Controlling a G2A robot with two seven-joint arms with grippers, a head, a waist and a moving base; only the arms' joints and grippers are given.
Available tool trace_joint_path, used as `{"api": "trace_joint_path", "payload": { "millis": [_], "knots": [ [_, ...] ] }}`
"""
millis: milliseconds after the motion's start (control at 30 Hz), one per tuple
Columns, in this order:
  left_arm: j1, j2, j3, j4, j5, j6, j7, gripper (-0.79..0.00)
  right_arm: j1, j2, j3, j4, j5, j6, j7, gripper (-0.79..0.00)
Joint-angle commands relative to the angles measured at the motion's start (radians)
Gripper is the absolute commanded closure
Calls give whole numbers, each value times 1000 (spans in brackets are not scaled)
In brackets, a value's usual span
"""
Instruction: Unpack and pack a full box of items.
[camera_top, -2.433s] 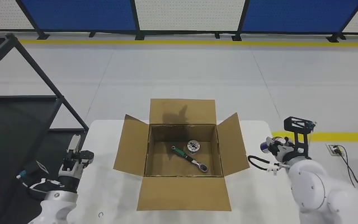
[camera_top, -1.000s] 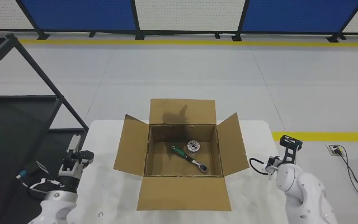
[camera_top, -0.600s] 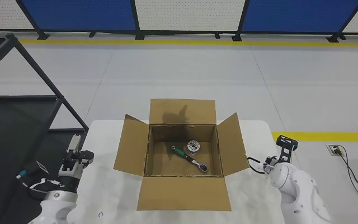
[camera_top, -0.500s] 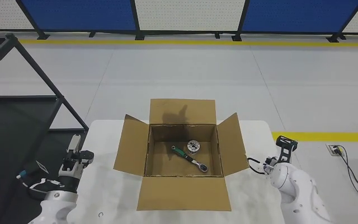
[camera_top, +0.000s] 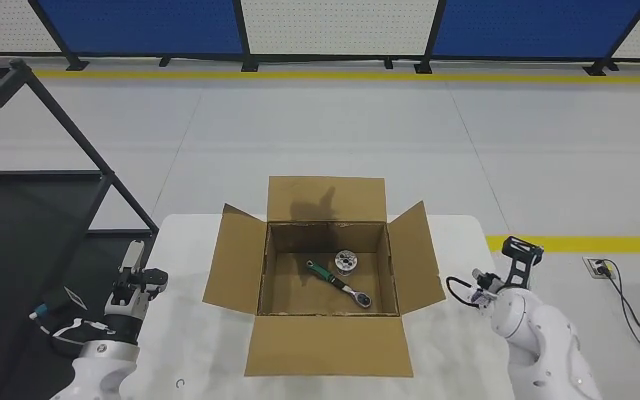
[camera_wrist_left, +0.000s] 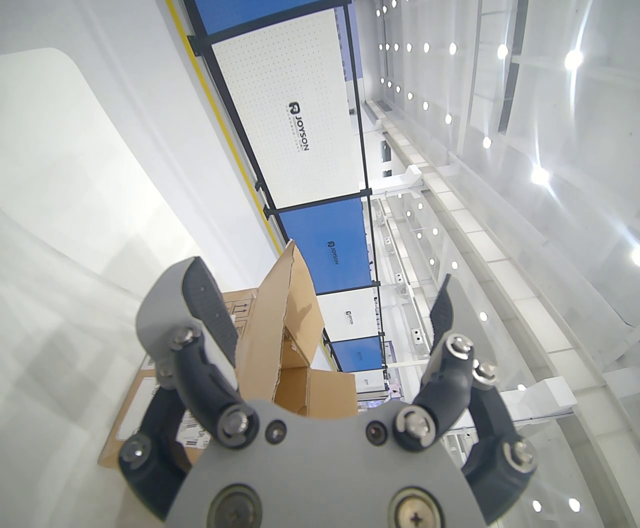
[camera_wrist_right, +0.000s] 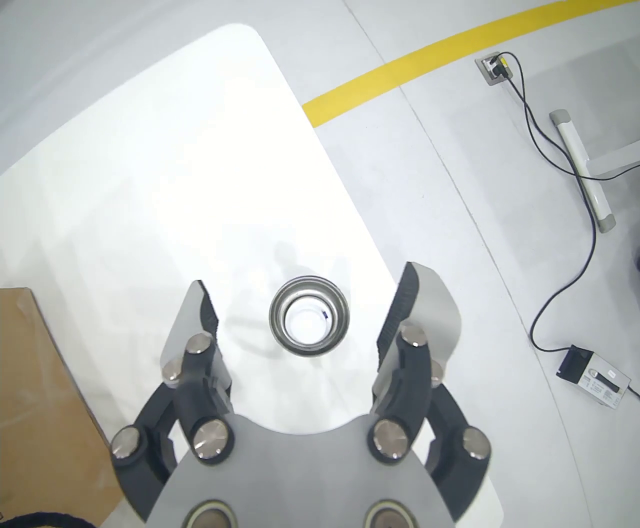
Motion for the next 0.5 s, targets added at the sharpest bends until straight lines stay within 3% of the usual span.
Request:
{"api": "trace_joint_path", "payload": {
  "millis": [0, 233, 467],
  "knots": [
    [0, 0, 0, 0, 0, 0, 0, -785, -12, 2, 16, -62, 0, -2, 8, -785],
    [0, 0, 0, 0, 0, 0, 0, -785, -42, 9, 54, -369, 6, -74, 41, -785],
    [0, 0, 0, 0, 0, 0, 0, -785, -18, 11, -24, -580, 66, -227, 121, -785]
  ]
}}
